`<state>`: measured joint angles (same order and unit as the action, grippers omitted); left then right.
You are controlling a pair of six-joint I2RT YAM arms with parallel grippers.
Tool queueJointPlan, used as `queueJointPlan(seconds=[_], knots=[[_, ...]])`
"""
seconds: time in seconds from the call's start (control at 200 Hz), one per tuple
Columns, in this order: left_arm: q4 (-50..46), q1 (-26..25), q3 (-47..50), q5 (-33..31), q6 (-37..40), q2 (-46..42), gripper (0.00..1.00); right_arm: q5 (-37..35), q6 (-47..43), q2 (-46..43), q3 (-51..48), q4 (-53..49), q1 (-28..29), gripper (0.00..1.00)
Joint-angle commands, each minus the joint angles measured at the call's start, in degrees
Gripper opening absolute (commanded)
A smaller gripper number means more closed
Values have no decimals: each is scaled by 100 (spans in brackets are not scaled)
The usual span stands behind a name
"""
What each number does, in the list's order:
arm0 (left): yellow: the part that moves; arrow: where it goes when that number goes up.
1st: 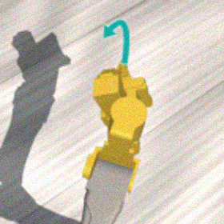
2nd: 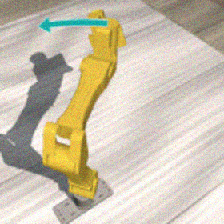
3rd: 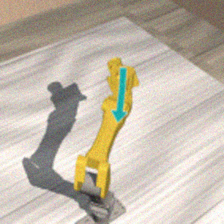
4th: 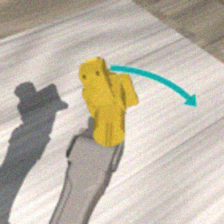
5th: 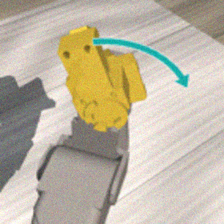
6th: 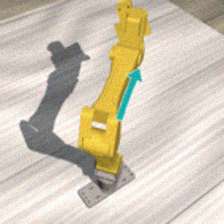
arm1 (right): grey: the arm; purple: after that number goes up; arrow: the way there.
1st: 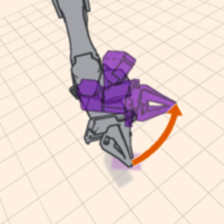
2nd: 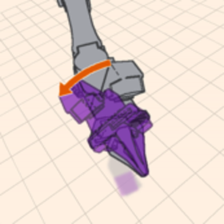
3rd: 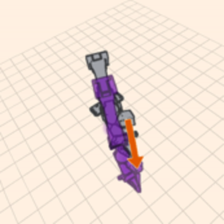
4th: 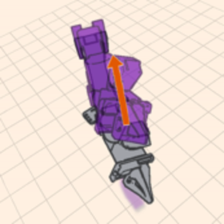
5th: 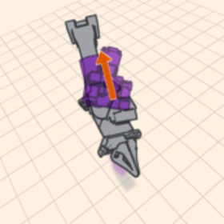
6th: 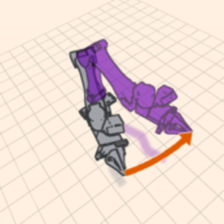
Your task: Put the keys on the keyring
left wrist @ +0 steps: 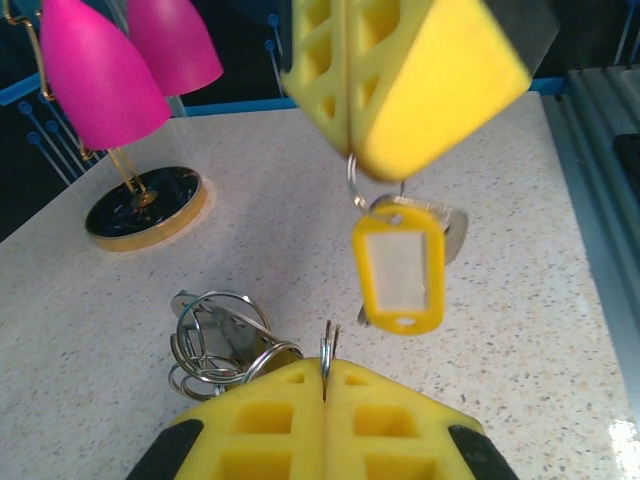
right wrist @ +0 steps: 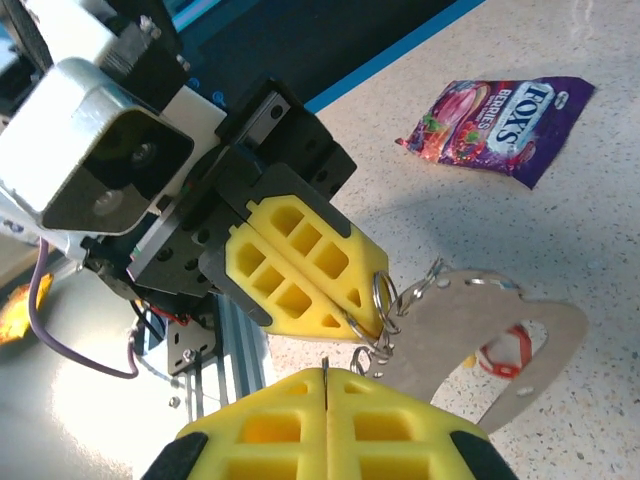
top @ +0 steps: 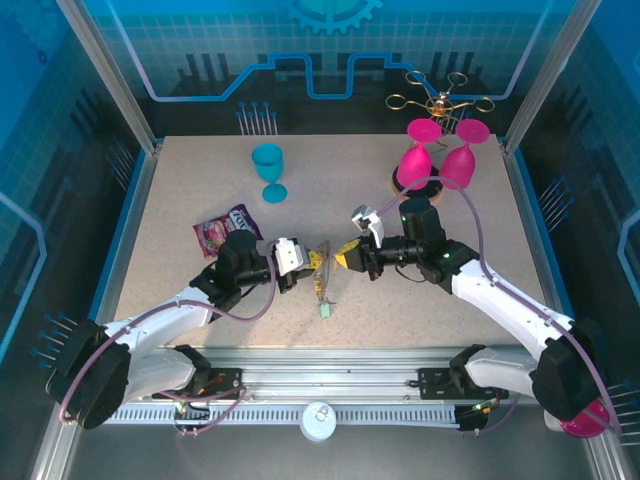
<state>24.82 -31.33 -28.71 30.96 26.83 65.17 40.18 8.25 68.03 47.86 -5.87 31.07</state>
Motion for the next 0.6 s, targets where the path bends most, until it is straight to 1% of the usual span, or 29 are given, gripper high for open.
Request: queueJointPlan(seconds=[0.0, 0.255, 0.595], knots=[[317, 33, -25, 472, -121, -70, 0, 182, -541, 182, 222, -289, 168, 0], [304, 41, -38, 450, -142, -48, 0, -65, -537, 341, 220, -200, 348, 0], [346, 46, -21, 524, -152, -65, 0, -751, -336, 347, 218, -70, 382, 0]])
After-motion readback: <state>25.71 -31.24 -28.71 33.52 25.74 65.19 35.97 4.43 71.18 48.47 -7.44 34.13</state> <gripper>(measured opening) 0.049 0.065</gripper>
